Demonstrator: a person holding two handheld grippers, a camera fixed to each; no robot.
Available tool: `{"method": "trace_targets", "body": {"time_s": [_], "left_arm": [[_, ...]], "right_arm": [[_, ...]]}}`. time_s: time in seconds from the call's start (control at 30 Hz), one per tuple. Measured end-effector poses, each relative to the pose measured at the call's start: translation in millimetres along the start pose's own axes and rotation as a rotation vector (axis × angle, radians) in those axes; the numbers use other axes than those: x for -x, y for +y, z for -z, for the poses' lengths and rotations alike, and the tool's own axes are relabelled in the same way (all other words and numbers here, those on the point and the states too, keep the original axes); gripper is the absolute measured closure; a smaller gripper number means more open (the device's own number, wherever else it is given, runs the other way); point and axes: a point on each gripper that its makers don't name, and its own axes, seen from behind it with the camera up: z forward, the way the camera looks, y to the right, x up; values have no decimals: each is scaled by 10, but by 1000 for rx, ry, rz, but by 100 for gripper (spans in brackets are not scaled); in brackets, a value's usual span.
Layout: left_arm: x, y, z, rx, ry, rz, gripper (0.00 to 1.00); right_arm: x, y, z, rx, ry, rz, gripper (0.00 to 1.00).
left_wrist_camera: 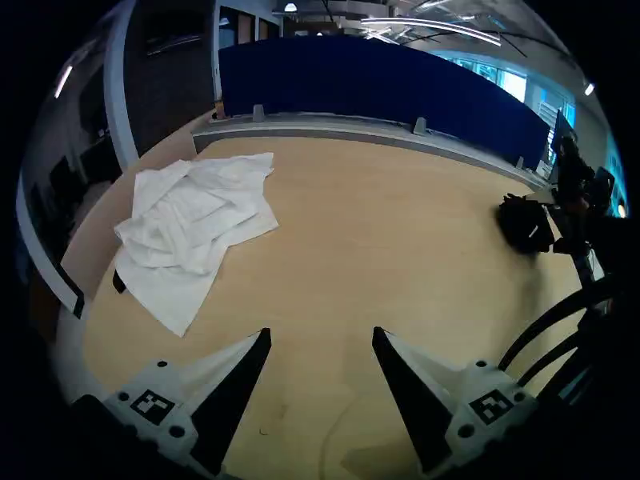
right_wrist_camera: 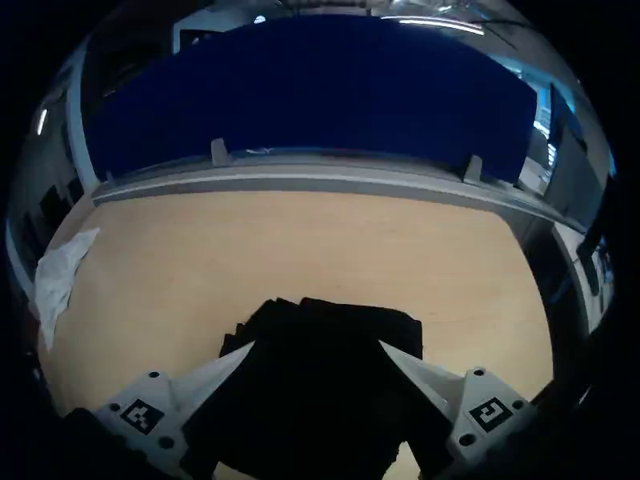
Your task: Fold towel
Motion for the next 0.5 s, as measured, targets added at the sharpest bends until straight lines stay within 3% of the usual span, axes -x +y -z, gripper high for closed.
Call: {"method": "trace_targets", "body": {"time_s": [0.2, 0.5], "left_arm": [[-69, -21, 2, 16, 20, -5, 6], [-199, -30, 20, 52, 54, -20, 6]], "right_arm": [[-233, -135, 467, -8, 109, -23, 0], [-299, -387, 1199, 16, 224, -27, 0]]}}
